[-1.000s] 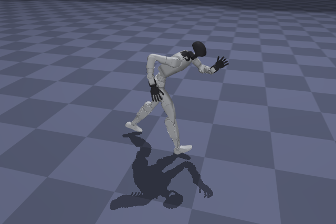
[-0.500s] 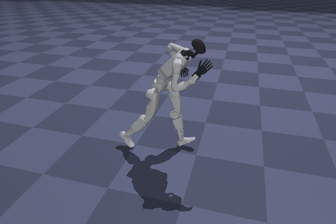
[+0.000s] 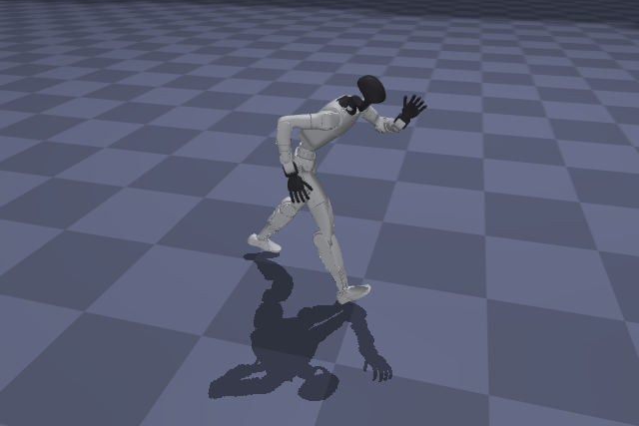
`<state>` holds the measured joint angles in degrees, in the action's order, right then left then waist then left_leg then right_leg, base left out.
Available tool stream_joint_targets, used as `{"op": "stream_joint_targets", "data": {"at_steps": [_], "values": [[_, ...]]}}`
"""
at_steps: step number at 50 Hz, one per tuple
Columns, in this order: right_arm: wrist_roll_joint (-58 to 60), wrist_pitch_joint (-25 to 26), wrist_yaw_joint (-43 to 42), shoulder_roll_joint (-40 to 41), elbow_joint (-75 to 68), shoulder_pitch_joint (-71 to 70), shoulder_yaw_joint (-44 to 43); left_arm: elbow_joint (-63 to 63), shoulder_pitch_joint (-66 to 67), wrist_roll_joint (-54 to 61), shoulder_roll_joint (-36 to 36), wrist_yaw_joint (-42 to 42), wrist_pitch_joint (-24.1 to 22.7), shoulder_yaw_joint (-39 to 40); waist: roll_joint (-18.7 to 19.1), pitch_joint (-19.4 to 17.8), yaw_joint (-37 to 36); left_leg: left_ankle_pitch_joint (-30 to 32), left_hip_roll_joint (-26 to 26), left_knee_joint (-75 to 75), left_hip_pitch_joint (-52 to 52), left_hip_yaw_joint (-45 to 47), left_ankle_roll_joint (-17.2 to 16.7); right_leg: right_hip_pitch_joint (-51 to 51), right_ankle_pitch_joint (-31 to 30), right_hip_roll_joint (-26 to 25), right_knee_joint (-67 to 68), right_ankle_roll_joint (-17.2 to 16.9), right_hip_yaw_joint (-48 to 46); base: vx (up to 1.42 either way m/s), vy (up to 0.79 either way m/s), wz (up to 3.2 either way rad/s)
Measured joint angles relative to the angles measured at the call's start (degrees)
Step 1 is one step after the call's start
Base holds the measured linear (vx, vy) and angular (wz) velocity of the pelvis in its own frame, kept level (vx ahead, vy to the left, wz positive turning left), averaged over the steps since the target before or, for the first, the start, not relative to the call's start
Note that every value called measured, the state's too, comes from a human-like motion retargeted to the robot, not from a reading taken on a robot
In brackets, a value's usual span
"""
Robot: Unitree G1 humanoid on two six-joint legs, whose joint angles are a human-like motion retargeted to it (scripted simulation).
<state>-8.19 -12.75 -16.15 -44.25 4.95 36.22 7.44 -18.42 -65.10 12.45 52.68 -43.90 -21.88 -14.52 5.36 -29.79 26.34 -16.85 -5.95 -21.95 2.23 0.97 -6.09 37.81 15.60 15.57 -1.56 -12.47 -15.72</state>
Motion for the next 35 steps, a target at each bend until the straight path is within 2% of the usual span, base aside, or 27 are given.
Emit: {"op": "stream_joint_targets", "data": {"at_steps": [2, 5, 7, 10, 12, 13, 14, 15, 17, 20, 22, 25, 27, 28, 29, 30, 32, 33, 35], "values": [[0.15, -0.15, -1.32, 3.90, 0.58, 1.47, -2.22, -3.00, 8.35, 2.57, -3.93, 2.38, -0.46, 3.64, 1.27, 0.00, 0.01, 2.71, -1.56, -1.69, -4.02, -2.98, -0.06, -2.16, -0.51, 2.62, 1.52, -0.09, -3.90, 1.45, -0.68, 0.55], [-0.58, -2.17, -5.29, 8.36, -0.08, -0.65, -4.77, -4.90, 23.89, 4.36, -10.51, 7.19, -0.03, 7.11, 3.35, 0.00, -0.99, 5.59, -2.64, -16.63, -2.81, -7.83, 2.47, -5.42, -8.97, 6.06, 11.88, 1.53, -11.04, 1.39, -0.65, 0.26], [-4.14, -2.26, -7.74, 10.70, -3.81, -7.59, -3.86, -3.31, 36.30, 5.52, -14.22, 8.75, 2.12, 6.35, 5.38, 0.00, -4.40, 5.35, -3.89, -31.61, 2.74, -9.47, 4.65, -1.89, -3.82, 4.45, 26.99, 5.04, -8.77, 1.28, -0.63, -0.91], [-10.12, -1.15, -10.73, 12.06, -9.59, -23.90, -0.56, 7.69, 51.43, 8.41, -19.18, 11.33, 7.89, 0.91, 6.34, 0.00, -11.90, 0.22, -2.85, -52.82, 13.60, -10.07, 8.32, 1.18, 7.04, 0.07, 43.25, 9.95, -5.40, 1.15, -0.52, -1.67], [-10.56, -2.76, -12.00, 9.46, -6.99, -35.21, 1.47, 17.34, 58.81, 7.16, -20.56, 15.16, 11.30, -1.36, 5.00, 0.00, -17.20, -5.06, -0.75, -61.08, 22.10, -7.81, 12.09, 0.32, 10.02, -2.34, 46.48, 11.66, -3.54, 1.06, -0.35, -1.90], [-9.84, -3.08, -12.25, 7.35, -3.41, -40.54, 2.38, 20.40, 62.86, 7.06, -20.33, 15.74, 12.54, -1.04, 2.89, 0.00, -20.62, -8.09, 0.49, -63.13, 26.19, -4.48, 14.60, 1.75, 10.48, -2.78, 49.79, 12.04, -0.78, 1.04, -0.24, -1.77], [-10.01, -4.22, -12.38, 5.29, 0.66, -45.51, 3.58, 22.44, 67.37, 5.39, -19.52, 16.64, 12.53, -1.05, 1.81, 0.00, -22.29, -10.30, 1.48, -63.13, 30.03, -2.99, 15.88, -0.26, 10.77, -3.29, 49.22, 12.24, -0.42, 1.06, -0.14, -1.13], [-10.64, -5.76, -12.46, 3.27, 4.96, -50.30, 4.92, 23.97, 72.11, 2.93, -18.42, 17.71, 11.89, -1.22, 1.25, 0.00, -23.08, -12.11, 2.34, -62.11, 33.76, -2.41, 16.55, -4.01, 10.97, -3.82, 46.72, 12.34, -1.26, 1.08, -0.07, -0.57], [-9.11, -6.95, -14.14, -0.59, 13.32, -59.19, 6.96, 22.18, 83.29, 3.40, -15.22, 18.24, 10.15, 1.75, -2.25, 0.00, -25.95, -13.88, 4.00, -54.10, 38.90, 1.82, 16.74, -7.35, 9.93, -4.12, 46.33, 11.84, 0.56, 1.11, -0.05, -0.65], [-4.73, -8.83, -17.45, -5.48, 23.39, -65.15, 4.31, 17.94, 97.65, 3.16, -10.17, 20.61, 8.16, 6.53, -6.46, 0.00, -29.95, -11.08, 4.94, -30.76, 40.66, 9.50, 14.97, -14.35, 7.94, -4.13, 44.26, 10.53, 1.37, 1.19, -0.02, -0.42], [-1.32, -9.65, -18.67, -6.04, 29.53, -61.13, -1.43, 15.28, 106.16, 3.20, -7.92, 21.73, 7.64, 10.39, -8.47, 0.57, -32.64, -4.97, 4.56, -8.07, 36.67, 17.32, 12.05, -19.80, 5.96, -4.96, 43.33, 9.73, 0.74, 1.32, 0.02, -0.32], [1.63, -10.66, -17.96, -4.53, 38.68, -48.59, -10.46, 12.74, 116.01, 4.41, -8.84, 23.39, 7.86, 14.60, -7.17, 0.66, -37.12, 10.46, 2.17, 20.26, 29.59, 30.97, 5.53, -28.85, 1.27, -10.07, 43.81, 9.48, 0.59, 1.41, 0.09, -0.40], [2.76, -10.64, -15.86, -2.77, 42.04, -40.11, -14.08, 11.75, 120.34, 4.29, -12.57, 24.00, 7.96, 16.45, -5.14, 0.70, -37.56, 20.24, 0.17, 25.30, 27.23, 39.08, 2.44, -32.42, -3.77, -13.66, 48.83, 9.65, 2.90, 1.41, 0.16, 0.09], [3.19, -10.32, -14.45, -2.10, 42.55, -36.42, -15.18, 11.33, 121.59, 4.41, -14.97, 23.94, 7.91, 17.20, -4.60, 0.75, -36.88, 21.21, -0.29, 24.51, 26.45, 41.68, 2.52, -32.67, -6.75, -14.94, 53.02, 8.91, 4.75, 1.33, 0.19, 0.61], [2.51, -9.97, -12.97, -1.68, 42.45, -33.27, -15.89, 11.13, 121.70, 4.53, -17.41, 23.52, 8.05, 17.71, -4.98, 0.81, -35.53, 17.27, -0.20, 20.75, 26.40, 42.55, 4.50, -31.69, -8.92, -15.21, 58.27, 7.68, 6.58, 1.27, 0.18, 0.97], [1.27, -9.62, -11.46, -1.38, 42.05, -30.39, -16.41, 11.04, 121.24, 4.65, -19.86, 22.91, 8.29, 18.11, -5.82, 0.89, -33.84, 10.86, 0.16, 15.50, 26.72, 42.54, 7.42, -30.09, -10.68, -14.98, 64.05, 6.19, 8.41, 1.21, 0.15, 1.37], [-1.76, -8.05, -8.74, -0.21, 39.32, -25.85, -14.88, 13.06, 114.83, 5.61, -23.74, 20.77, 9.30, 16.49, -8.93, 0.69, -30.11, -6.12, -1.07, -6.38, 31.21, 38.72, 15.35, -25.67, -7.81, -10.92, 76.42, 5.91, 10.37, 1.14, 0.08, 1.62], [-1.51, -6.65, -8.12, 0.91, 36.87, -23.98, -12.64, 14.55, 109.63, 6.90, -24.87, 19.21, 9.62, 14.66, -10.07, 0.33, -29.12, -11.15, -2.01, -16.03, 32.97, 36.92, 17.59, -22.99, -5.85, -8.48, 82.32, 6.57, 10.98, 1.03, 0.03, 1.61], [0.56, -4.12, -8.08, 3.12, 28.71, -21.56, -5.78, 18.02, 95.73, 6.83, -24.60, 17.19, 9.27, 9.64, -10.83, 0.00, -27.77, -15.53, -2.88, -27.57, 34.09, 34.30, 17.96, -17.81, -0.78, -4.51, 90.18, 9.78, 11.33, 0.89, -0.01, 1.80]]}}
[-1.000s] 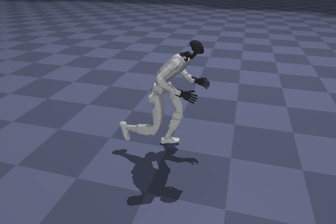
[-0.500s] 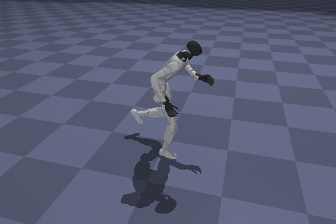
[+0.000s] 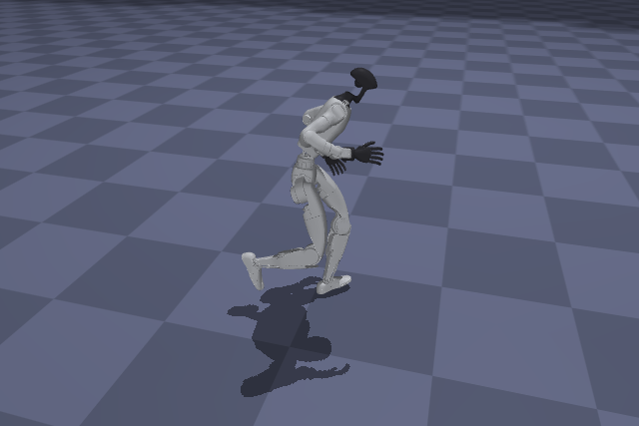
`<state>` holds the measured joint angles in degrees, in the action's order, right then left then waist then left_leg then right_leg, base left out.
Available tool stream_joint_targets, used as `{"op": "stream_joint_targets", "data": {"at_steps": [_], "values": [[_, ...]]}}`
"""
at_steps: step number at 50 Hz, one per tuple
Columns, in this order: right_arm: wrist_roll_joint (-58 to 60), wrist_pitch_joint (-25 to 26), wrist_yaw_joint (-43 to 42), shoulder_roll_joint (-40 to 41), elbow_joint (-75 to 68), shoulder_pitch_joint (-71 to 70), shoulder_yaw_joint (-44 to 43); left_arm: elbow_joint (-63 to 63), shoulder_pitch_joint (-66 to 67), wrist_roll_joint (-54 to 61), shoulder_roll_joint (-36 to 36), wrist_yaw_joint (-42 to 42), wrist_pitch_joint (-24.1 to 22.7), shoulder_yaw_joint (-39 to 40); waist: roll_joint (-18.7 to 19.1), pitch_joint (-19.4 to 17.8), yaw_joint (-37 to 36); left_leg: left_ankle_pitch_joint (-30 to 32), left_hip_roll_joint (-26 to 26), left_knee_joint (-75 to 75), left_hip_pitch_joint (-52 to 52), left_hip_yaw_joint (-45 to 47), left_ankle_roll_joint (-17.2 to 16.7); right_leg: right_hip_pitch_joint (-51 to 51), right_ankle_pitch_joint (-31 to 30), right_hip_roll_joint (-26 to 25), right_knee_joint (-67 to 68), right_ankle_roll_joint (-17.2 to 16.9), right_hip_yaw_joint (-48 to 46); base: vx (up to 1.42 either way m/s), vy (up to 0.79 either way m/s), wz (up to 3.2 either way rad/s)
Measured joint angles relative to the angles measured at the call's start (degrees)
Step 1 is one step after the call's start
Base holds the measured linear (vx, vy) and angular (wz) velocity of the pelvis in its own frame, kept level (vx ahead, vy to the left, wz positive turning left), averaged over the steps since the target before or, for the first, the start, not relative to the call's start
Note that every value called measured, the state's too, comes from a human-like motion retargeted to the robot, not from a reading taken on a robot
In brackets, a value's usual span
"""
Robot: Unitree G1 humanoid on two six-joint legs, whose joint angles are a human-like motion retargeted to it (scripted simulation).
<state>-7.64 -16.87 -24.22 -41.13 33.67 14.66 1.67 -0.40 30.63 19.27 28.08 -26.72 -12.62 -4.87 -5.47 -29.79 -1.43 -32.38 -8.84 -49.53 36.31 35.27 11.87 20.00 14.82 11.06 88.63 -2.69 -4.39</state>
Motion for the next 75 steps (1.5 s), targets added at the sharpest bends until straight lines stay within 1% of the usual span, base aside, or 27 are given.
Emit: {"op": "stream_joint_targets", "data": {"at_steps": [2, 5, 9, 11, 14, 15, 17, 18, 21, 24, 29, 32, 35, 37, 38, 40, 41, 45, 48, 52, 58, 60, 63, 67, 70, 72, 75], "values": [[1.46, 2.81, 1.39, 0.97, -14.59, -1.12, 8.65, 1.50, -16.57, -3.85, 2.65, -2.63, -0.76, -3.69, 0.25, 0.00, 2.20, -2.08, 1.50, -5.50, 0.68, -3.70, 0.17, 6.62, 3.77, 0.96, 2.29, 2.57, 1.26, 0.74, -0.11, 2.40], [-3.19, 8.39, 13.96, 1.86, -38.54, -1.79, 18.35, -4.06, -34.17, -7.91, 2.40, -4.43, -2.45, -3.36, 2.18, 0.00, 5.85, -3.91, 3.55, -9.61, -0.03, -10.52, -1.69, 15.06, 9.63, 1.13, -2.23, 5.94, 2.10, 0.66, -0.18, 2.53], [0.03, 15.14, 23.24, 3.85, -59.88, 5.40, 18.24, -21.10, -41.68, -0.12, -4.67, -4.19, -7.30, 3.10, 4.59, 0.03, 8.34, -3.58, 6.84, -8.02, -3.40, -18.17, -4.87, 19.04, 12.32, 2.32, -27.78, 7.04, 1.99, 0.63, -0.22, 2.18], [3.39, 15.24, 24.40, 4.69, -64.29, 11.52, 14.53, -29.15, -39.36, -3.89, -4.82, -3.99, -8.08, 7.67, 5.28, 0.00, 9.89, -2.53, 9.82, -6.13, -5.55, -22.64, -5.73, 16.36, 7.55, 2.26, -48.30, 3.36, 2.98, 0.64, -0.28, 2.49], [2.58, 14.88, 27.93, 5.09, -64.49, 20.78, 9.01, -36.62, -31.64, -12.81, -1.66, -4.83, -8.22, 13.83, 4.45, 0.00, 13.50, -2.90, 15.66, -3.38, -10.75, -28.76, -6.66, 9.54, -2.72, 3.15, -77.22, -6.63, 10.16, 0.67, -0.35, 2.81], [1.61, 14.88, 29.05, 4.98, -63.65, 23.45, 7.72, -38.21, -28.66, -13.73, -0.55, -4.88, -8.46, 15.00, 3.99, 0.00, 14.50, -3.69, 17.15, -2.34, -13.04, -30.71, -6.89, 7.74, -4.92, 3.58, -83.63, -9.98, 13.08, 0.65, -0.43, 2.32], [-0.75, 15.31, 29.77, 4.38, -61.55, 26.43, 6.60, -39.16, -23.52, -5.35, 1.03, -1.87, -9.47, 14.38, 4.20, 0.00, 15.08, -6.57, 16.68, -2.69, -16.08, -34.33, -6.79, 5.73, -6.38, 2.60, -87.60, -12.31, 14.25, 0.60, -0.49, 1.83], [-2.59, 16.36, 30.30, 3.92, -60.13, 27.41, 6.08, -38.86, -21.01, 4.15, 1.58, 3.85, -7.60, 13.34, 4.50, 0.00, 15.31, -8.27, 15.97, -4.38, -16.68, -35.68, -6.12, 4.72, -7.84, 2.23, -87.57, -12.31, 12.98, 0.53, -0.49, 1.65], [-8.25, 15.08, 26.91, 2.35, -56.06, 27.66, 4.86, -33.13, -15.02, 4.18, 4.39, 4.17, -4.55, 13.19, 5.18, 0.00, 16.19, -11.37, 14.56, -13.75, -14.48, -36.55, -2.29, 2.93, -11.18, 3.68, -84.21, -12.31, 6.15, 0.44, -0.39, 1.67], [-11.81, 11.81, 18.35, 0.97, -55.20, 20.91, 8.20, -24.29, -13.70, 8.01, 2.21, 0.48, -6.43, 5.63, 7.42, 0.00, 14.65, -10.10, 10.07, -23.89, -9.26, -34.60, 0.62, 5.62, -3.58, 3.09, -74.04, -10.20, 0.16, 0.30, -0.29, 1.21], [-10.14, 7.48, 3.53, 4.17, -55.43, -1.23, 12.39, 5.33, -11.72, 5.17, -3.16, -2.70, -0.89, -8.81, 9.86, 0.00, 10.36, -6.64, 3.14, -31.98, -2.83, -28.83, 0.13, 8.48, 6.26, 4.21, -57.67, -3.30, -8.18, 0.26, -0.23, 1.41], [-19.58, 2.23, -0.02, 13.09, -41.10, -8.95, 5.66, 16.50, -4.71, 5.25, -4.40, 1.93, 2.62, -10.43, 9.29, 0.03, 7.57, -7.70, -3.06, -31.19, -1.86, -19.97, -0.15, 5.10, 9.65, 7.50, -53.32, -0.70, -15.13, 0.30, -0.16, 2.29], [-30.87, -1.58, 2.29, 24.04, -18.26, -12.93, -2.38, 18.35, 3.01, 11.51, -2.90, 9.07, 5.21, -6.30, 7.97, 0.59, 2.71, -8.53, -9.32, -28.58, -0.50, -10.29, -0.22, -1.14, 9.54, 9.73, -54.69, -0.10, -23.14, 0.33, -0.10, 2.51], [-17.59, 0.39, -5.53, 24.07, -9.13, -17.07, -5.21, 16.29, 6.66, 15.67, -1.35, 11.87, 6.76, -3.15, 6.56, 1.19, -0.63, -7.97, -10.82, -24.23, 1.40, -5.91, -0.21, -5.86, 6.32, 9.85, -58.98, 0.07, -27.58, 0.35, 0.04, 2.42], [-12.76, 0.96, -2.00, 22.22, -3.74, -19.19, -4.95, 15.19, 8.02, 17.13, -0.60, 14.11, 6.99, -2.34, 5.62, 1.77, -2.14, -7.35, -10.87, -20.97, 2.40, -3.98, -0.24, -7.84, 3.87, 9.74, -61.51, -0.01, -29.36, 0.37, 0.12, 2.33], [-25.60, -2.92, 4.85, 23.06, 7.58, -21.53, -1.66, 13.68, 9.33, 20.56, -0.30, 15.79, 6.63, -1.98, 3.31, 3.00, -4.40, -5.48, -9.15, -11.41, 3.50, -0.65, -0.79, -11.48, -2.35, 9.52, -67.12, -0.42, -32.06, 0.40, 0.18, 2.24], [-24.84, -3.47, 6.87, 21.56, 10.11, -21.88, -1.26, 13.52, 9.20, 20.24, -0.52, 15.78, 5.93, -1.87, 1.81, 3.41, -5.60, -4.44, -7.47, -5.02, 3.15, 0.73, -1.42, -12.80, -5.39, 9.56, -69.15, -1.10, -32.08, 0.44, 0.23, 2.07], [-5.53, -3.56, 6.30, 16.43, 13.82, -18.47, -4.94, 14.54, 4.98, 15.10, -4.73, 12.95, 2.52, 0.86, -2.47, 2.71, -10.40, 2.66, -0.11, 21.45, -2.81, 6.44, -5.21, -17.44, -13.03, 9.37, -71.89, -3.85, -27.11, 0.53, 0.26, 1.87], [2.12, -2.70, 1.13, 13.64, 11.14, -9.95, -9.07, 14.77, -0.25, 10.94, -10.14, 10.11, 0.66, 4.84, -1.38, 0.83, -11.31, -0.31, 3.54, 24.68, -5.98, 2.89, -5.53, -17.84, -10.92, 8.63, -61.33, -3.46, -20.27, 0.61, 0.28, 2.38], [-0.46, 0.36, 2.59, 13.74, -2.36, -1.42, -6.67, 14.26, -13.21, 7.83, -16.16, 2.24, -0.79, 5.41, 2.86, 0.00, -4.59, -9.13, 5.43, 6.63, 0.76, -10.80, -2.17, -9.40, -2.47, 3.96, -35.07, -1.69, -9.51, 0.62, 0.19, 3.50], [1.12, 9.67, 5.40, 12.95, -50.02, 0.35, 12.16, 5.68, -50.31, 4.02, -5.88, -3.84, -5.03, -4.29, 5.34, 0.00, 4.03, -12.70, 13.73, 7.51, -6.18, -23.44, -3.12, 10.29, 4.89, 1.12, -9.90, -2.14, -0.03, 0.73, 0.05, 2.92], [-2.86, 10.66, 10.84, 12.29, -59.89, 4.21, 15.96, 0.08, -63.83, -0.75, -0.67, -3.39, -5.07, -6.03, 8.25, 0.00, 6.93, -11.57, 13.67, 10.72, -11.07, -27.40, -5.00, 14.41, 8.59, -0.48, -11.42, 0.34, 0.57, 0.88, -0.01, 2.22], [-4.99, 7.77, 16.47, 8.46, -59.26, 13.41, 14.41, -8.77, -81.80, -8.04, 4.76, -7.87, -6.29, -7.35, 13.06, 0.00, 13.04, -6.95, 11.65, 15.10, -17.02, -34.49, -8.22, 19.46, 9.79, -2.47, -22.90, 1.04, -2.51, 0.98, -0.07, 1.95], [-6.74, 5.47, 20.10, 2.27, -52.42, 20.47, 9.13, -16.80, -97.83, -10.43, 10.90, -13.28, -8.81, -6.82, 16.32, 0.16, 21.14, 5.21, 8.75, 25.75, -25.64, -39.04, -12.92, 20.08, 4.17, -4.33, -56.60, -5.25, -8.60, 1.08, -0.15, 1.39], [-6.54, 7.37, 19.54, 2.18, -53.15, 20.10, 6.66, -22.92, -98.63, -0.66, 8.72, -14.22, -14.16, -5.92, 16.55, 0.75, 25.34, 15.12, 7.89, 31.67, -33.30, -40.15, -16.33, 16.64, -0.15, -5.66, -82.29, -10.26, -13.92, 1.25, -0.29, 0.95], [-7.64, 8.47, 16.54, 5.40, -57.40, 16.45, 6.53, -25.45, -92.91, 5.33, 5.33, -10.90, -17.11, -4.90, 15.64, 0.80, 25.73, 20.46, 7.99, 31.70, -37.78, -39.71, -16.69, 13.75, -2.98, -6.17, -87.30, -11.26, -15.30, 1.29, -0.34, 0.50], [-11.98, 7.53, 9.81, 11.86, -64.01, 7.20, 7.34, -26.66, -77.95, 9.41, -1.03, -4.00, -15.25, -4.47, 12.96, 0.69, 24.31, 23.34, 9.92, 10.99, -33.21, -36.31, -13.86, 9.71, -4.12, -4.12, -82.13, -6.79, -14.27, 1.25, -0.35, 0.36]]}}
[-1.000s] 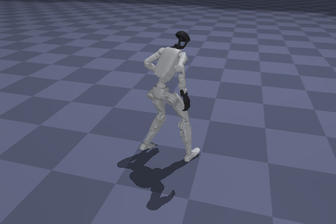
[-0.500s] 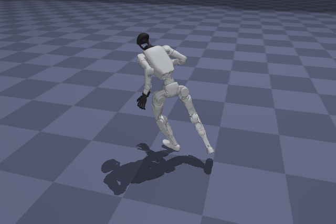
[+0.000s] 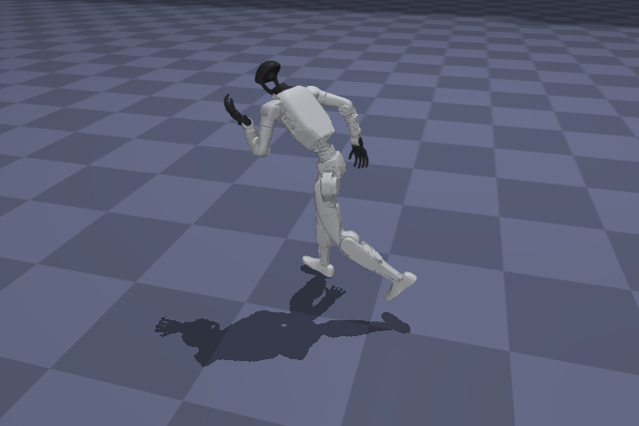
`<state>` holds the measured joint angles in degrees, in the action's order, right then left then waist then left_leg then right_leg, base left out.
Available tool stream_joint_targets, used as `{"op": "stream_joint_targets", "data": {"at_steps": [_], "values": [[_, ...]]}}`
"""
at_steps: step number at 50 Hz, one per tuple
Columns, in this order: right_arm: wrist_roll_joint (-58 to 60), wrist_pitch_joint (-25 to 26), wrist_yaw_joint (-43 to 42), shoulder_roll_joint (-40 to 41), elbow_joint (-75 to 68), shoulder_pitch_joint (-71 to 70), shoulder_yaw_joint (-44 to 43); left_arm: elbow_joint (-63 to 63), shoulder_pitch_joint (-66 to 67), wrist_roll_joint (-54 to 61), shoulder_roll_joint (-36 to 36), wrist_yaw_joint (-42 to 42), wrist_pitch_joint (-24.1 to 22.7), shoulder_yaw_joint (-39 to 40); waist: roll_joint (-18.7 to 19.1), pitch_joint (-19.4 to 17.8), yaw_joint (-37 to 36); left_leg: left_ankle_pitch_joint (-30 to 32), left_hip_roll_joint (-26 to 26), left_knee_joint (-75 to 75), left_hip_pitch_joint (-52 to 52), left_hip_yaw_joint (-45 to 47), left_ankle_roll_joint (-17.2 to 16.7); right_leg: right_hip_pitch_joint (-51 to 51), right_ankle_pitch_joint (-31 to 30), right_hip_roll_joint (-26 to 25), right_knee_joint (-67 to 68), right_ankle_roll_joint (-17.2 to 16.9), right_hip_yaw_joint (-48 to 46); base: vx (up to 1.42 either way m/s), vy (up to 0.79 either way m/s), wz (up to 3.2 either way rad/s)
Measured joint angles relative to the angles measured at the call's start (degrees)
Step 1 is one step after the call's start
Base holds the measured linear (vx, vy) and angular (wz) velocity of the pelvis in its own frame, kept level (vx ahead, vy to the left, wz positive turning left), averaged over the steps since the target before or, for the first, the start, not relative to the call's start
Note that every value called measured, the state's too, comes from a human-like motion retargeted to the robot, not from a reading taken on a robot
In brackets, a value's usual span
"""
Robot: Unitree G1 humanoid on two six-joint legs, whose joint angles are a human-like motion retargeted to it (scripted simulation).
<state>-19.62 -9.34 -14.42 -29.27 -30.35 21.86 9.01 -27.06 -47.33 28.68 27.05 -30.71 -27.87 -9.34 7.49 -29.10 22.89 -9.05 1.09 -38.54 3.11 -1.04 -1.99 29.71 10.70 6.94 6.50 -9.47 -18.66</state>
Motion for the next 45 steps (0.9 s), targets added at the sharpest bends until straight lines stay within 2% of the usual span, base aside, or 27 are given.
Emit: {"op": "stream_joint_targets", "data": {"at_steps": [2, 3, 5, 8, 9, 12, 15, 17, 18, 19, 20, 22, 23, 25, 27, 28, 30, 32, 35, 37, 40, 43, 45], "values": [[-1.21, -2.23, -4.20, 2.02, -0.05, -7.79, 0.71, 5.71, 12.09, -8.29, -1.58, 0.36, 5.90, -1.09, 1.16, -0.22, -2.82, -3.82, -1.83, -22.54, 10.38, 1.66, 2.69, 0.75, 6.92, -0.31, 9.78, 5.41, 0.42, 1.20, -0.30, -0.13], [-1.53, -3.19, -6.54, 2.40, 1.40, -12.21, 1.09, 8.67, 19.00, -7.08, -2.86, -0.21, 5.61, -2.54, 1.65, -0.38, -4.87, -6.19, -2.58, -31.98, 15.09, 2.21, 3.69, 1.33, 11.19, -0.75, 15.44, 7.78, 0.89, 1.20, -0.27, -0.70], [-1.32, -4.37, -7.02, 1.94, 8.45, -20.51, 0.33, 17.22, 34.17, -19.41, 0.33, 2.73, 12.30, -1.86, 1.72, -0.35, -9.34, -8.57, -4.26, -47.46, 23.86, 3.60, 3.11, 1.23, 18.86, -1.83, 25.76, 11.84, 2.17, 1.23, -0.23, -1.04], [-5.22, -6.31, -6.49, 2.44, 28.40, -32.81, -0.60, 18.28, 57.21, -19.51, 4.74, 5.09, 13.16, 1.60, -3.36, 0.28, -16.69, -12.54, -3.26, -56.53, 34.71, 7.52, 7.21, -2.63, 23.38, 0.01, 32.13, 10.81, 5.58, 1.28, -0.15, -0.92], [-5.98, -7.34, -6.45, 2.02, 35.72, -36.35, -0.75, 16.94, 64.00, -18.92, 6.81, 4.93, 12.76, 3.40, -5.03, 0.49, -19.45, -13.09, -2.91, -56.08, 38.38, 8.72, 8.44, -5.28, 22.96, 0.49, 30.30, 10.07, 6.63, 1.28, -0.08, -0.75], [-4.40, -9.99, -6.89, -1.72, 55.45, -44.52, -1.78, 12.63, 80.89, -16.74, 12.15, 5.98, 11.34, 9.74, -9.59, 1.24, -27.86, -13.57, -2.14, -45.30, 47.17, 12.72, 11.25, -13.96, 16.65, 2.55, 20.57, 7.47, 9.55, 1.32, 0.01, -0.54], [0.33, -10.91, -5.96, -6.10, 70.11, -46.20, -3.40, 9.94, 92.97, -11.43, 12.88, 11.13, 11.09, 15.79, -13.77, 3.14, -33.89, -12.13, -2.29, -20.56, 49.54, 19.11, 11.95, -20.79, 3.30, 5.83, 11.17, 4.60, 11.63, 1.44, 0.13, -0.28], [2.22, -11.61, -5.48, -6.85, 76.68, -44.01, -3.77, 8.84, 97.49, -5.14, 10.31, 14.10, 11.08, 17.97, -15.56, 2.70, -37.50, -10.87, -2.37, 1.45, 45.19, 23.51, 9.62, -26.14, -5.69, 6.73, 6.86, 1.51, 13.25, 1.55, 0.19, -0.77], [2.17, -12.11, -5.72, -6.94, 79.22, -41.92, -4.13, 8.29, 99.12, -1.21, 8.50, 15.61, 11.17, 18.63, -15.64, 1.97, -39.98, -12.16, -3.78, 9.33, 42.91, 25.24, 7.29, -28.77, -8.46, 6.20, 7.03, -0.93, 14.59, 1.60, 0.24, -1.20], [3.35, -12.47, -6.20, -6.94, 80.63, -39.37, -3.73, 8.19, 100.14, -2.07, 7.91, 15.21, 10.99, 18.83, -14.80, 1.02, -41.55, -12.07, -4.08, 19.31, 38.91, 26.04, 4.32, -33.09, -11.28, 5.21, 4.82, -1.66, 16.27, 1.57, 0.31, -1.19], [5.15, -12.78, -6.80, -6.89, 81.47, -36.59, -2.95, 8.33, 100.85, -5.31, 7.93, 13.85, 10.68, 18.81, -13.50, -0.05, -42.68, -11.28, -3.83, 30.35, 34.06, 26.37, 1.05, -38.25, -14.12, 3.99, 1.41, -1.54, 18.12, 1.54, 0.36, -0.78], [7.26, -12.52, -8.37, -7.50, 80.10, -29.97, -2.07, 8.92, 100.61, -8.08, 6.03, 13.12, 10.95, 17.71, -11.10, -0.28, -42.92, -9.33, -6.64, 32.38, 30.65, 28.41, -1.33, -42.74, -13.76, 1.74, 4.83, -0.03, 20.35, 1.53, 0.38, -0.25], [7.66, -11.85, -8.64, -8.01, 78.29, -27.13, -1.67, 9.70, 99.46, -9.26, 5.02, 13.03, 11.26, 17.00, -10.39, -0.38, -42.22, -8.11, -8.06, 28.72, 30.19, 29.13, -0.35, -42.94, -11.94, 1.19, 9.55, 1.37, 19.80, 1.52, 0.38, 0.21], [6.55, -9.80, -7.35, -8.19, 72.93, -22.74, -1.37, 12.86, 94.34, -12.90, 1.97, 11.01, 12.09, 15.01, -11.75, -0.12, -40.24, -16.19, -13.28, 2.22, 38.23, 28.12, 4.57, -35.61, -4.33, 3.60, 30.62, 2.06, 15.65, 1.48, 0.37, 0.51], [6.95, -7.72, -6.63, -6.22, 61.91, -20.00, 2.92, 17.85, 84.13, -12.56, -0.82, 7.16, 11.98, 10.59, -12.88, -0.69, -35.77, -22.99, -12.09, -6.49, 38.07, 26.04, 6.21, -28.98, 3.52, 6.46, 46.62, 7.30, 12.84, 1.31, 0.35, 0.96], [7.47, -6.45, -7.20, -4.63, 54.85, -18.94, 5.39, 20.42, 77.09, -12.48, -1.72, 3.82, 11.75, 8.09, -14.12, -0.69, -33.45, -25.92, -11.40, -10.60, 38.20, 25.87, 6.62, -23.93, 7.32, 7.81, 55.32, 8.74, 12.95, 1.25, 0.28, 1.20], [7.60, -3.76, -9.40, -0.87, 38.01, -17.66, 9.73, 25.22, 58.54, -14.21, -1.29, -2.39, 11.48, 3.38, -16.10, -0.69, -28.54, -29.68, -8.17, -12.26, 36.41, 25.26, 8.11, -12.82, 13.21, 8.01, 68.07, 10.18, 14.96, 1.22, 0.20, 1.49], [5.97, -1.95, -10.97, 0.61, 25.13, -13.81, 10.86, 26.85, 37.89, -18.11, 0.61, -4.63, 12.31, 0.61, -15.30, -0.69, -23.84, -30.70, -4.80, -8.63, 32.49, 23.13, 9.22, -2.55, 16.15, 5.99, 72.20, 9.93, 15.80, 1.19, 0.09, 1.85], [4.27, -3.95, -10.57, -3.64, 19.19, -4.18, 7.88, 27.43, 7.47, -23.16, 0.32, -8.63, 12.82, -2.24, -9.56, -0.69, -16.31, -27.75, -2.44, -1.66, 26.76, 17.58, 7.54, 10.02, 16.06, 4.94, 65.42, 9.35, 11.94, 1.23, -0.05, 2.03], [3.31, -5.76, -7.15, -8.88, 21.32, 2.20, 5.33, 26.87, -9.25, -23.65, 0.55, -13.34, 12.01, -4.40, -4.79, -0.69, -10.42, -23.05, -2.92, 4.33, 22.66, 12.63, 4.30, 13.87, 13.92, 4.35, 50.55, 8.63, 7.76, 1.29, -0.20, 1.95], [2.81, -5.95, -0.73, -14.74, 23.18, 9.26, 3.25, 25.92, -28.74, -20.99, 3.50, -18.00, 9.56, -8.01, -0.07, -0.69, -1.32, -14.23, -4.18, 14.06, 14.82, 6.08, -0.07, 13.80, 5.59, 3.02, 19.06, 4.09, 3.46, 1.37, -0.38, 1.88], [2.73, -3.91, 3.60, -14.64, 21.12, 13.32, 2.78, 26.31, -37.88, -18.92, 5.72, -17.40, 8.07, -9.18, 1.64, -0.69, 5.66, -6.07, -6.55, 22.48, 3.85, 2.18, -4.10, 12.14, 4.21, 2.94, -2.49, -1.70, 3.76, 1.50, -0.60, 1.57], [2.04, -2.60, 4.99, -11.73, 18.87, 14.31, 1.66, 26.28, -37.66, -16.91, 4.93, -15.73, 7.19, -8.24, 2.69, -0.69, 7.94, -1.42, -8.67, 26.44, -3.23, 0.05, -5.72, 10.35, 5.18, 4.16, -7.32, -3.58, 1.18, 1.51, -0.72, 0.97]]}}
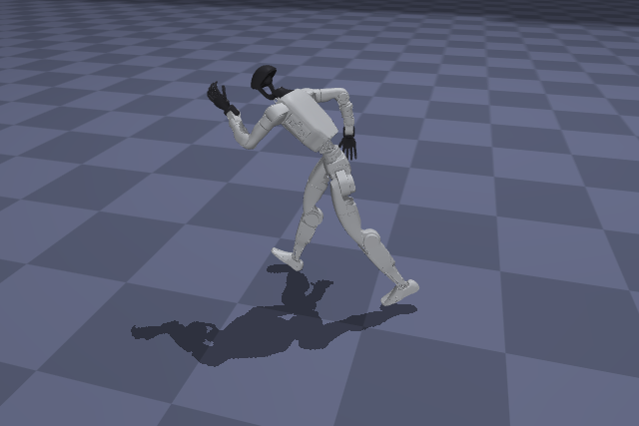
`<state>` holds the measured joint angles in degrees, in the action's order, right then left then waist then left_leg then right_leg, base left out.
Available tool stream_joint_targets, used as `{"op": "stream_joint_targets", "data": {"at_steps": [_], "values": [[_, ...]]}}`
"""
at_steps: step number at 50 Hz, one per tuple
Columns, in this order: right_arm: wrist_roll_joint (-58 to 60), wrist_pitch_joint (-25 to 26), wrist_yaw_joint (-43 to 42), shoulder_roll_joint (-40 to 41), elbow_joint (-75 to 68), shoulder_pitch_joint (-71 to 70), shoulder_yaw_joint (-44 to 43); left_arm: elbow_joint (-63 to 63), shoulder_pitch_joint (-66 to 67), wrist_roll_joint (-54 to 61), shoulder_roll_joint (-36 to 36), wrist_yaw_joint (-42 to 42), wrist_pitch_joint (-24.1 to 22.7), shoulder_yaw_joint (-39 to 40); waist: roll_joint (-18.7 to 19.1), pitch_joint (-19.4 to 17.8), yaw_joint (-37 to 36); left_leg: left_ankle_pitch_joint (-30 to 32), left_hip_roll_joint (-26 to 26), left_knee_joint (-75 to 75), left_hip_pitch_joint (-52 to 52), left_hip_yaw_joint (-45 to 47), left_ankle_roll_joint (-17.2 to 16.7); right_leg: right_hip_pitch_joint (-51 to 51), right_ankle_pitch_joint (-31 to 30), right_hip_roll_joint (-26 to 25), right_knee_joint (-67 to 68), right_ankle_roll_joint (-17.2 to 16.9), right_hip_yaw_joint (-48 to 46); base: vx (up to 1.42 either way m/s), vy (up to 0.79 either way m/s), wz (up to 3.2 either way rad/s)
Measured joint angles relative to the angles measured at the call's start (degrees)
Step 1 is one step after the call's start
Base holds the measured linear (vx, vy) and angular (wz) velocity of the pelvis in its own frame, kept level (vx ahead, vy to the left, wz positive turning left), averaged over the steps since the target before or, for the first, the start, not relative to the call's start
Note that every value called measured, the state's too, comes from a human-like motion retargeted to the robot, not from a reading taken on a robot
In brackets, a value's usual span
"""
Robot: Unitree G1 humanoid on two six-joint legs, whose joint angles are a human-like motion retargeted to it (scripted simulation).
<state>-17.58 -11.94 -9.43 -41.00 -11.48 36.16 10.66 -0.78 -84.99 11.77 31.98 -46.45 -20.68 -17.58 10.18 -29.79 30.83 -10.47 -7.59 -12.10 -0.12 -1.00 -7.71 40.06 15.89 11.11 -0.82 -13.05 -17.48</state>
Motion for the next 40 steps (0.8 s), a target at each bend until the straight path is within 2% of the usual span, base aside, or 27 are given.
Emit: {"op": "stream_joint_targets", "data": {"at_steps": [3, 5, 7, 9, 11, 13, 15, 17, 20, 23, 25, 27, 28, 30, 32, 34, 36, 38, 40], "values": [[-0.42, -0.73, -3.60, 6.42, -2.97, -2.77, -2.07, -3.02, 11.03, -0.18, -4.35, 4.89, -0.09, 3.17, 0.23, 0.00, -1.27, 4.93, -0.32, -5.64, -5.86, -2.54, 2.25, -5.24, -4.33, 4.32, 7.02, 1.70, -9.51, 1.47, -0.76, 0.27], [0.53, -2.37, -8.25, 10.22, -4.02, -8.21, -2.35, -6.15, 23.98, -4.90, -6.51, 7.73, 1.87, 4.89, 0.13, 0.00, -3.81, 5.61, -0.56, -19.03, -3.85, -2.59, 5.01, -5.40, -2.31, 5.66, 19.76, 4.70, -9.09, 1.43, -0.75, -0.55], [3.42, -2.61, -13.20, 11.94, -4.09, -19.21, -1.31, -7.11, 40.35, -7.67, -7.03, 8.27, 3.60, 5.64, 0.21, 0.00, -7.39, 0.21, -2.26, -39.31, 3.92, -0.55, 8.20, -3.46, 5.40, 3.64, 32.57, 8.21, -5.67, 1.34, -0.71, -1.44], [6.24, -1.90, -15.55, 12.59, -2.09, -33.90, -0.30, -5.35, 57.97, -5.63, -6.92, 9.64, 4.30, 6.26, -0.28, 0.00, -11.78, -7.09, -3.60, -57.29, 13.50, 1.59, 11.10, -3.34, 10.78, -0.32, 38.54, 11.46, -2.99, 1.24, -0.58, -2.12], [6.93, -1.89, -16.04, 13.59, 3.27, -49.06, 0.89, -2.85, 75.49, -1.07, -6.34, 12.87, 4.63, 7.46, -2.36, 0.00, -16.93, -12.81, -1.74, -67.99, 22.64, 2.70, 13.81, -5.41, 12.82, -4.17, 38.89, 13.71, 0.25, 1.21, -0.42, -2.44], [6.70, -2.97, -17.64, 14.17, 12.32, -61.51, 2.87, -0.91, 91.05, 2.78, -5.16, 15.46, 5.15, 8.35, -5.66, 0.00, -22.89, -15.03, 1.86, -71.53, 31.18, 4.08, 15.64, -8.85, 12.34, -6.38, 37.25, 14.49, 4.14, 1.26, -0.27, -2.33], [9.56, -4.14, -20.78, 12.56, 22.48, -70.84, 5.05, 1.06, 102.86, 4.88, -3.54, 16.73, 5.54, 8.03, -9.38, 0.00, -28.99, -15.30, 5.51, -68.14, 38.38, 6.18, 17.66, -13.22, 9.56, -6.34, 34.67, 13.19, 7.91, 1.33, -0.14, -1.80], [16.32, -3.83, -23.53, 8.99, 31.49, -76.96, 6.18, 3.20, 111.19, 6.60, -2.03, 19.40, 5.97, 8.36, -12.90, 0.02, -34.00, -14.27, 8.31, -57.44, 43.05, 8.77, 18.84, -17.99, 4.64, -4.67, 31.14, 10.73, 11.09, 1.41, -0.03, -1.19], [22.41, -3.72, -24.50, 4.88, 42.74, -78.82, 5.76, 5.89, 120.61, 9.16, -1.36, 25.51, 6.69, 10.75, -16.84, 0.37, -39.94, -9.81, 10.91, -30.36, 43.73, 12.81, 17.10, -26.24, -5.19, -2.18, 24.23, 6.62, 14.80, 1.52, 0.05, -0.89], [19.63, -6.17, -22.97, 5.39, 50.37, -70.89, 4.85, 5.36, 128.96, 11.01, -3.87, 27.50, 5.77, 14.13, -15.97, 0.28, -45.97, -8.47, 8.28, -0.44, 36.29, 19.05, 8.70, -37.51, -14.03, -4.90, 18.42, 3.18, 20.97, 1.65, 0.16, -1.30], [16.20, -7.63, -20.68, 6.20, 53.38, -62.32, 4.76, 3.59, 132.96, 10.67, -6.32, 28.21, 5.10, 15.94, -13.65, 0.10, -48.57, -10.46, 5.30, 9.15, 31.80, 24.72, 3.10, -45.27, -18.50, -7.84, 17.19, 1.74, 26.96, 1.68, 0.29, -1.10], [13.07, -7.54, -17.41, 5.94, 52.67, -54.23, 4.72, 2.06, 132.01, 9.58, -8.31, 28.38, 5.83, 16.86, -11.84, 0.18, -48.57, -7.98, 2.10, 7.47, 29.22, 28.73, 2.79, -47.95, -20.50, -10.14, 23.98, 1.96, 29.36, 1.60, 0.34, -0.44], [12.15, -6.94, -15.79, 5.62, 50.79, -50.83, 4.81, 1.80, 129.53, 8.79, -8.98, 27.77, 6.48, 16.90, -11.76, 0.26, -47.68, -6.32, 0.88, 3.36, 28.94, 29.16, 5.15, -46.74, -19.86, -10.08, 30.84, 3.06, 27.56, 1.52, 0.34, 0.11], [11.06, -5.16, -13.55, 5.49, 43.73, -45.03, 6.21, 2.83, 120.40, 6.90, -9.48, 24.05, 7.22, 15.59, -14.41, 0.20, -44.15, -11.12, 0.52, -12.62, 32.10, 27.35, 13.01, -40.39, -14.25, -4.59, 49.10, 7.32, 20.17, 1.45, 0.32, 0.66], [7.43, -2.88, -12.97, 6.82, 32.23, -39.16, 9.96, 4.95, 106.04, 6.01, -8.02, 18.30, 6.77, 12.16, -17.53, 0.00, -39.86, -19.94, 1.25, -27.67, 34.09, 26.32, 16.15, -32.99, -5.92, 1.50, 66.17, 11.61, 16.26, 1.36, 0.25, 1.13], [0.86, -1.82, -11.08, 8.44, 18.95, -34.05, 12.81, 8.18, 86.71, 3.54, -5.12, 13.85, 6.57, 7.60, -18.64, 0.00, -35.75, -24.88, 2.43, -34.35, 32.97, 25.13, 16.20, -25.00, 0.79, 2.14, 77.71, 13.38, 16.38, 1.30, 0.14, 1.50], [-1.16, -2.30, -8.30, 6.92, 10.10, -28.67, 13.06, 10.67, 66.10, -0.79, -2.78, 11.97, 7.17, 3.45, -17.19, 0.00, -31.54, -27.18, 4.03, -34.58, 29.49, 21.82, 16.04, -17.61, 5.30, -0.27, 81.95, 13.12, 16.11, 1.25, 0.04, 1.88], [2.41, -3.60, -6.60, 2.04, 7.42, -23.08, 12.40, 11.62, 47.69, -4.62, -1.62, 9.95, 7.48, 0.18, -14.38, 0.18, -26.46, -26.85, 4.78, -32.02, 25.26, 17.49, 15.12, -11.32, 7.39, -1.71, 78.90, 12.43, 13.38, 1.23, -0.06, 2.02], [4.52, -4.35, -5.07, -2.94, 8.08, -17.70, 11.05, 11.73, 32.60, -6.44, -0.28, 6.54, 7.49, -2.47, -11.08, 0.54, -20.40, -23.69, 4.09, -28.36, 21.25, 13.11, 12.15, -6.83, 7.40, -1.27, 69.14, 12.02, 8.33, 1.26, -0.18, 1.88]]}}
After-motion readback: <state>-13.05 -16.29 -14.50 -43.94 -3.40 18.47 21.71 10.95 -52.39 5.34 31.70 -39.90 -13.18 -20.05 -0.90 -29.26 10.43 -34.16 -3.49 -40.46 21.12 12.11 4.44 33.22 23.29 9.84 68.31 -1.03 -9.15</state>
